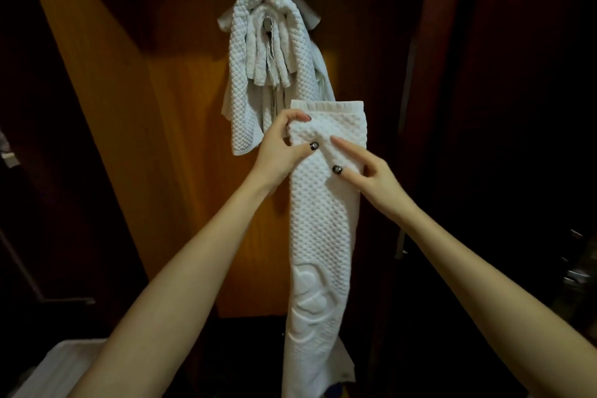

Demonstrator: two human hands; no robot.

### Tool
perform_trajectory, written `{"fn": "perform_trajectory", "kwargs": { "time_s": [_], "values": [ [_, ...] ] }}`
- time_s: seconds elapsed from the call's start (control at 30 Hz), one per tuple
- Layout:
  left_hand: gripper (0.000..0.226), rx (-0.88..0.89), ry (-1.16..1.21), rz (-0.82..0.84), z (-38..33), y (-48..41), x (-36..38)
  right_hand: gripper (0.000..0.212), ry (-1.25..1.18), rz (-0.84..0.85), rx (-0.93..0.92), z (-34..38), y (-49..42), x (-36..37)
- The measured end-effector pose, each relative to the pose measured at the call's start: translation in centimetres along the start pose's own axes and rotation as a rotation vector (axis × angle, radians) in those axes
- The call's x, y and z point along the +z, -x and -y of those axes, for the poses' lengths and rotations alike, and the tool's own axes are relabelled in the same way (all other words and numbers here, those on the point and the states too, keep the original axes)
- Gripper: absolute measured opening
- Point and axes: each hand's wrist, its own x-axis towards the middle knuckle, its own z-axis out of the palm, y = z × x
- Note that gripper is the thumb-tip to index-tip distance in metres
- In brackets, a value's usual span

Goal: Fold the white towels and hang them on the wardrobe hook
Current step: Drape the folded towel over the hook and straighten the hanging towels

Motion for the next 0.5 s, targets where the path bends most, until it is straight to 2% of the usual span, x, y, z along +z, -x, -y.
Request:
{"fn": "perform_trajectory", "kwargs": {
  "time_s": [0.1, 0.23, 0.37, 0.5],
  "values": [
    [0.038, 0.007, -0.037, -0.001, -0.6, -0.7, 0.2, 0.059, -0.041, 0.009, 0.045, -0.9, 1.0, 0.7],
    [0.039, 0.060, -0.095, 0.044, -0.9, -1.9, -0.9, 0.051, -0.049, -0.095, -0.010, 0.1, -0.2, 0.6],
    [0.056, 0.073, -0.175, 0.272, -0.6, -0.3, -1.1, 0.040, -0.066, -0.226, -0.086, 3.1, -3.5, -0.2],
    [0.067, 0.025, -0.084, 0.261, 1.7, 3.2, -0.3, 0.039, -0.039, -0.295, -0.138, 5.3, -6.3, -1.6]
  ]
}}
